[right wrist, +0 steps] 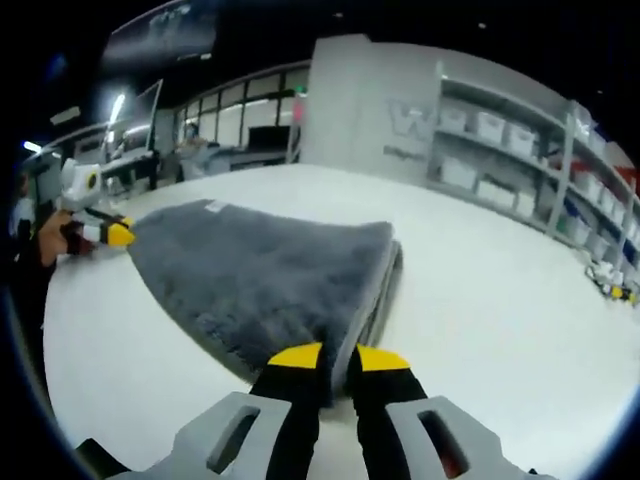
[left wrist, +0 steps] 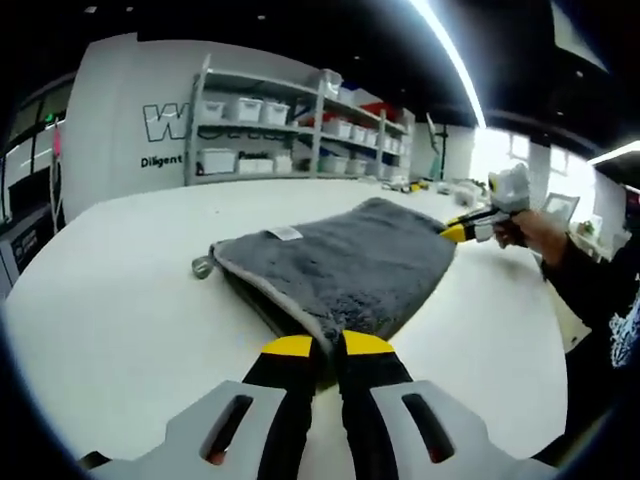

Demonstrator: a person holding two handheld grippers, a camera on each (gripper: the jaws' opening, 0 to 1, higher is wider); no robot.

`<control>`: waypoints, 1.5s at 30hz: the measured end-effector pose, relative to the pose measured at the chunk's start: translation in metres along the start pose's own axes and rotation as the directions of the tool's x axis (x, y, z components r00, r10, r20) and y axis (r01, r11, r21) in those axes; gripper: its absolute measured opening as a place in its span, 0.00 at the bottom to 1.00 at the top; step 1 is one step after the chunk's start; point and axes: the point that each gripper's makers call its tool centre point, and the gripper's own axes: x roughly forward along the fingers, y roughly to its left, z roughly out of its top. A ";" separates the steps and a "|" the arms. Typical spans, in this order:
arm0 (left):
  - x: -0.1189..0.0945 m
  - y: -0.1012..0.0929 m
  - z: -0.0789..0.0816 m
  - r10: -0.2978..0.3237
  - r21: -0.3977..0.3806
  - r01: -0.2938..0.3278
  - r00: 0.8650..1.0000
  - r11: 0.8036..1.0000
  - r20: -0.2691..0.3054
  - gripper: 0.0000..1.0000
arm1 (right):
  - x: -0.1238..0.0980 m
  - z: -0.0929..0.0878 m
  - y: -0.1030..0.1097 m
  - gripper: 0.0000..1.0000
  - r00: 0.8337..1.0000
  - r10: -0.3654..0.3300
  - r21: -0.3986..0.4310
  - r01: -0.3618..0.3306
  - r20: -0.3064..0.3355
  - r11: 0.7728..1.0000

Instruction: Open the folded towel by lifting each exposed corner and separating the folded layers until the towel lies flat within the target outline without major curled edges

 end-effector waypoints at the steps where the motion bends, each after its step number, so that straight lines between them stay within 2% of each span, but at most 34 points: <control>1: 0.000 0.000 0.000 0.000 -0.001 0.000 1.000 1.000 0.000 0.07 | 0.000 0.000 0.000 0.04 1.000 0.001 -0.001 -0.001 -0.003 1.000; 8: -0.004 -0.004 0.001 0.007 -0.032 -0.006 0.999 0.999 0.039 0.07 | -0.001 -0.001 0.000 0.03 1.000 0.026 0.034 -0.025 -0.007 0.999; 11: -0.004 -0.009 0.007 0.005 0.007 -0.006 0.998 1.000 0.070 0.05 | 0.000 -0.001 0.000 0.03 0.999 0.032 0.061 -0.032 -0.006 0.998; 14: -0.004 -0.010 0.009 -0.020 -0.003 0.020 0.995 1.000 0.095 0.04 | -0.001 -0.002 0.001 0.02 1.000 0.031 0.055 -0.031 -0.002 0.998; 19: -0.004 -0.013 0.007 -0.040 0.009 0.039 0.995 0.999 0.089 0.03 | 0.000 0.000 0.001 0.01 0.999 0.033 -0.005 -0.033 0.031 0.999; 26: -0.004 -0.011 0.005 -0.048 -0.001 0.048 0.996 0.999 0.079 0.03 | 0.001 -0.001 0.001 0.01 0.998 0.056 0.021 -0.056 0.026 0.998; 28: -0.004 -0.012 0.004 -0.038 0.025 0.036 0.997 0.999 0.069 0.03 | 0.002 -0.001 0.002 0.01 0.998 0.056 0.005 -0.056 0.008 0.998; 29: -0.004 -0.012 0.004 -0.033 0.063 0.028 0.997 0.998 0.068 0.03 | 0.004 -0.001 0.001 0.01 0.998 0.057 -0.006 -0.057 0.000 0.998; 33: -0.005 -0.014 0.003 -0.021 0.101 0.016 0.998 0.995 0.053 0.03 | 0.005 -0.001 0.000 0.01 0.997 0.061 -0.033 -0.063 -0.045 0.997; 36: -0.005 -0.017 0.001 -0.031 0.113 0.027 0.999 0.993 0.037 0.03 | 0.008 -0.001 -0.002 0.01 0.995 0.063 -0.035 -0.066 -0.076 0.997; 41: -0.007 -0.023 0.000 -0.049 0.106 0.047 0.999 0.993 0.017 0.03 | 0.012 -0.003 -0.006 0.01 0.985 0.080 0.017 -0.078 -0.152 0.997; 45: -0.008 -0.028 -0.001 -0.054 0.110 0.053 0.999 0.992 0.002 0.03 | 0.018 -0.001 -0.010 0.00 0.972 0.085 -0.008 -0.089 -0.218 0.996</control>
